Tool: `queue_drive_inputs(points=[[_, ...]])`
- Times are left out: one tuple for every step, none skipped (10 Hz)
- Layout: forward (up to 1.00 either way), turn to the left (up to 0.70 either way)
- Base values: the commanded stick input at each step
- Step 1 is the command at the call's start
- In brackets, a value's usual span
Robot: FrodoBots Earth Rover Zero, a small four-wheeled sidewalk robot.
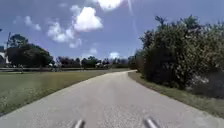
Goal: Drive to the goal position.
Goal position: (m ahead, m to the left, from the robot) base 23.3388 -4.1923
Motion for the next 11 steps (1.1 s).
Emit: queue_drive_inputs(points=[[0.5,-0.42],[0.5,0.0],[0.5,0.0],[0.5,0.0],[0.5,0.0],[0.5,0.0],[0.5,0.0],[0.5,0.0],[0.5,0.0],[0.5,0.0],[0.5,0.0]])
